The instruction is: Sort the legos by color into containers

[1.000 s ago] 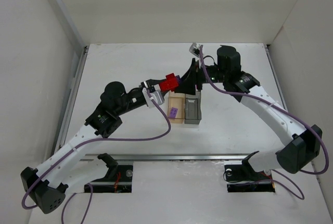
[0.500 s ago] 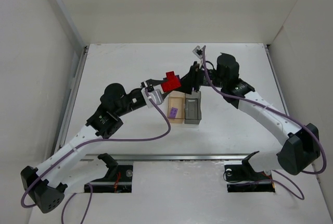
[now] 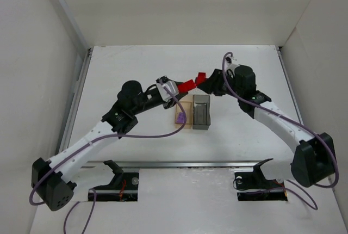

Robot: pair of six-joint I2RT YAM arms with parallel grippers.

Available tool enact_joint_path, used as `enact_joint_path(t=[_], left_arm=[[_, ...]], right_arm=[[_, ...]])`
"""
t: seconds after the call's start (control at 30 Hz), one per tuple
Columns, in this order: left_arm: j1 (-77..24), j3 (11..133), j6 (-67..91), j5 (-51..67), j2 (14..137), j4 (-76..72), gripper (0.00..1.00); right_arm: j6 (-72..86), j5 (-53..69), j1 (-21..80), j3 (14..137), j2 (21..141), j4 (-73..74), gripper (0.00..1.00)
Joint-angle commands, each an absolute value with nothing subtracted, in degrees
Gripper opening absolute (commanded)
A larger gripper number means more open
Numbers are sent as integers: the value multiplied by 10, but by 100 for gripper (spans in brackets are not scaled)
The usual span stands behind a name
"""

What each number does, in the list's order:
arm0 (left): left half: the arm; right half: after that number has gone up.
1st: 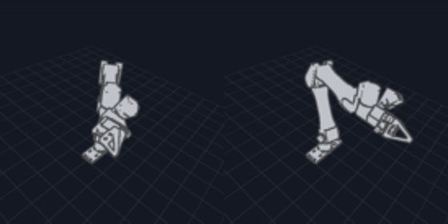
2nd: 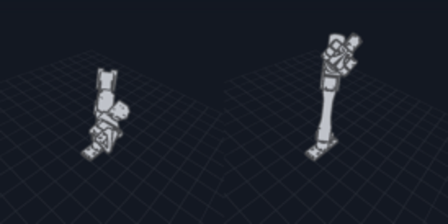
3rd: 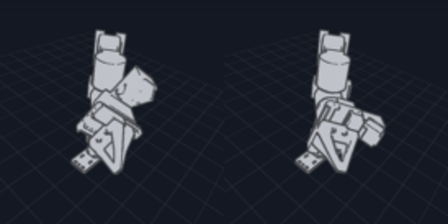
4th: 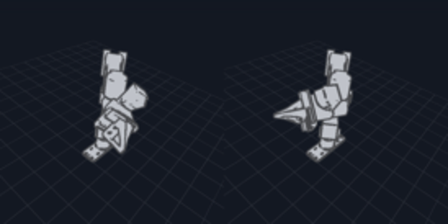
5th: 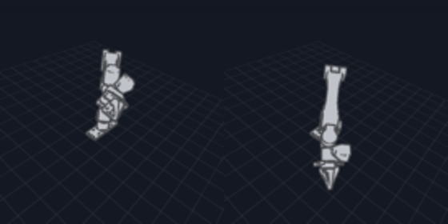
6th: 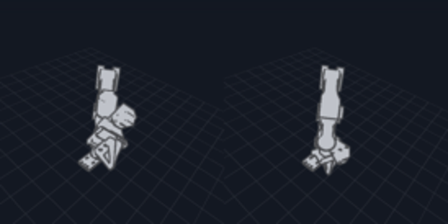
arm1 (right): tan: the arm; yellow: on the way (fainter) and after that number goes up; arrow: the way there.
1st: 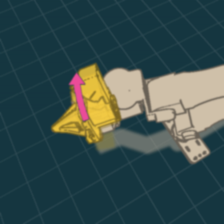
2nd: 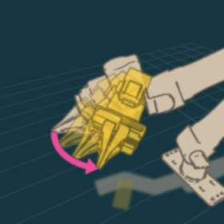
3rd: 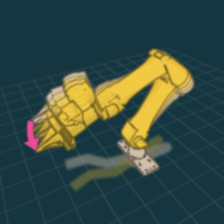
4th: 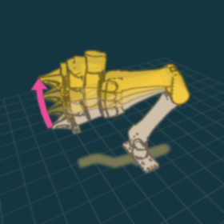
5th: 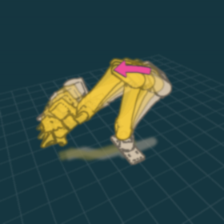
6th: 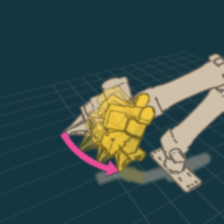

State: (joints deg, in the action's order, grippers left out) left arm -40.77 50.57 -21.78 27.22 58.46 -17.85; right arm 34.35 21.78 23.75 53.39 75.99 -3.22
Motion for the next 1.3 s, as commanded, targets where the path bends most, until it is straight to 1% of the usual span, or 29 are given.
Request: enact_joint_path(t=[0.0, 0.07, 0.1, 0.13, 0.23, 0.33, 0.4, 0.43, 0.47, 0.5, 0.57, 0.6, 0.63, 0.7, 0.73, 0.77, 0.9, 0.93, 1.03, 1.07, 1.13, 1.17, 1.27], left_arm=[[-413, 510, -185, 271, 673, -177, 0], [-428, 516, -191, 279, 725, -194, 0], [-433, 523, -197, 285, 770, -204, 0], [-445, 523, -205, 285, 790, -222, 0], [-455, 542, -234, 285, 850, -239, 6], [-455, 560, -242, 277, 897, -239, 16], [-455, 566, -258, 277, 911, -234, 19], [-455, 566, -264, 277, 919, -229, 23], [-455, 566, -270, 277, 919, -229, 36], [-455, 566, -279, 285, 925, -229, 45], [-461, 566, -290, 292, 931, -223, 61], [-461, 571, -295, 292, 931, -208, 67], [-461, 577, -309, 292, 931, -200, 67], [-467, 577, -315, 292, 931, -193, 70], [-467, 577, -320, 292, 931, -185, 75], [-467, 577, -320, 292, 931, -185, 77], [-467, 598, -300, 286, 903, -185, 77], [-461, 609, -294, 286, 894, -178, 76], [-434, 615, -281, 306, 846, -171, 76], [-434, 610, -298, 306, 831, -166, 76], [-434, 593, -343, 312, 801, -166, 80], [-434, 573, -386, 320, 774, -176, 84], [-434, 562, -435, 325, 745, -182, 90]], right_arm=[[302, 38, 218, 553, 678, 20, 0], [260, -6, 218, 573, 666, 60, 0], [246, -17, 218, 580, 666, 78, 0], [236, -24, 218, 586, 666, 110, 0], [211, -30, 218, 592, 659, 132, 0], [197, -24, 213, 577, 638, 132, 0], [190, -13, 213, 571, 631, 132, 0], [184, -13, 213, 571, 626, 132, 0], [176, -8, 213, 571, 626, 132, 0], [176, -8, 213, 571, 626, 132, 0], [157, -2, 213, 577, 626, 139, 0], [157, -2, 213, 577, 626, 153, 0], [149, -2, 213, 584, 633, 153, 0], [142, 3, 213, 592, 639, 161, 0], [135, 4, 213, 598, 639, 166, 0], [135, 11, 213, 598, 639, 166, 0], [100, 55, 213, 604, 633, 166, 0], [87, 102, 213, 604, 633, 166, 0], [41, 176, 213, 604, 618, 173, 0], [33, 225, 213, 604, 618, 178, 0], [33, 269, 213, 610, 618, 184, 0], [33, 311, 213, 610, 618, 184, 0], [33, 347, 213, 610, 632, 184, 0]])
